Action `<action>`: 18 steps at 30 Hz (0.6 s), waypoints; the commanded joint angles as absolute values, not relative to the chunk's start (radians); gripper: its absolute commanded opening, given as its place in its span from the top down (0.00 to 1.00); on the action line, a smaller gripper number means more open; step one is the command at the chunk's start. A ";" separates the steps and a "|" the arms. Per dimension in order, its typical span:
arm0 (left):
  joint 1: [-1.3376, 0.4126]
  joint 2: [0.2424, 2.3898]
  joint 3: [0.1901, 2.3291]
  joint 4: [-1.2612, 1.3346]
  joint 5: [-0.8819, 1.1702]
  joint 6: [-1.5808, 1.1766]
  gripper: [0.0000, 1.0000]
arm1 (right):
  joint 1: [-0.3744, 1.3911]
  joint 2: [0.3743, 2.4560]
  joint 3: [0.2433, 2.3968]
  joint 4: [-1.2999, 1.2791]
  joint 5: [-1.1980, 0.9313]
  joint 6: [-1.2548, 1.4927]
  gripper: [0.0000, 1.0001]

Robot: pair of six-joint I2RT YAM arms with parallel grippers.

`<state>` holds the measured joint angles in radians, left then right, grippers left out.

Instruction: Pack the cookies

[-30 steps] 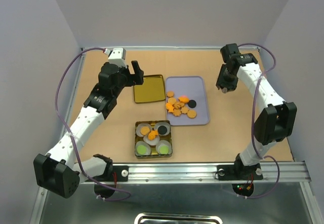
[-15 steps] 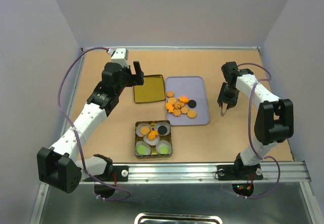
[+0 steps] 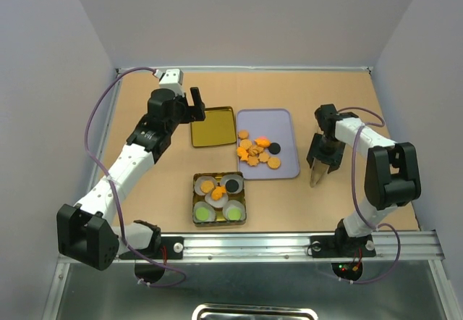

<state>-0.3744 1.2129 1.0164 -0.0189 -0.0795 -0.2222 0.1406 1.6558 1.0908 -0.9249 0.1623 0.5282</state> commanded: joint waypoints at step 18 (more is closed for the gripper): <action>-0.307 1.261 1.046 -0.112 -0.196 -0.282 0.01 | 0.190 1.517 1.359 -1.012 0.288 0.485 0.30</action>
